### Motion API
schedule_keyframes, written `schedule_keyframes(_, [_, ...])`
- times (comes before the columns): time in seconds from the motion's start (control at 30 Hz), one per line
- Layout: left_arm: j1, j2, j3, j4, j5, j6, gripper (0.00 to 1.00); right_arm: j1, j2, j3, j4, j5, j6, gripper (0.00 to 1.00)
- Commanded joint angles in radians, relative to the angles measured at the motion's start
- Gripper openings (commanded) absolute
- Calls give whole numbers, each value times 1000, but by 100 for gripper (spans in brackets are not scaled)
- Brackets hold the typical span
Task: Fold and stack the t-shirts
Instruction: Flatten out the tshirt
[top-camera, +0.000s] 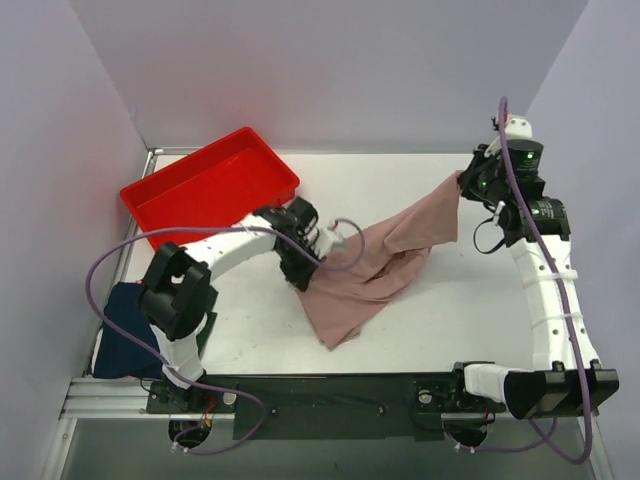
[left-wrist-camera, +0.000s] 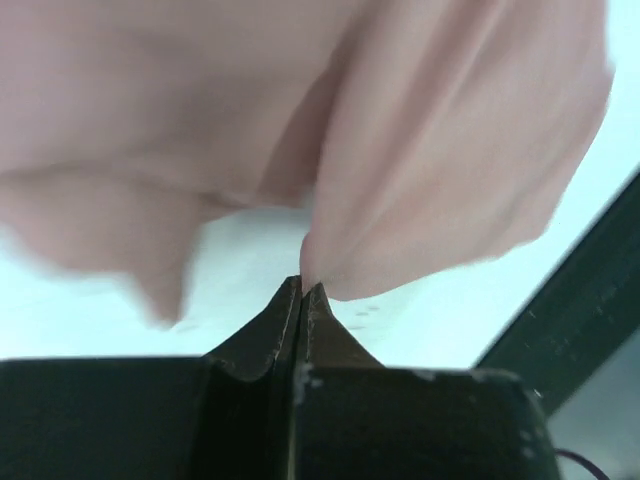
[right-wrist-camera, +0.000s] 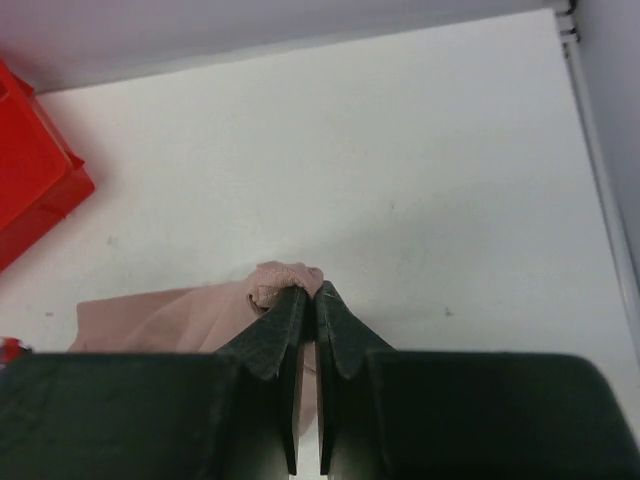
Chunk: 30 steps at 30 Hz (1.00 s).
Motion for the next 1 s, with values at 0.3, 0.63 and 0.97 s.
schedule_keyframes(0.3, [259,-247,912,-295,-458,285,0,-161,-175,451,-43,42,-95,0])
schedule_keyframes(0.63, [294,-260,1252,-268,-699,390,0,-163,-285,577,-68,93,-149,0])
schedule_keyframes(0.97, [294,-277,1432,-331,-803,397,0,-140,-478,484,-86,87,-201,0])
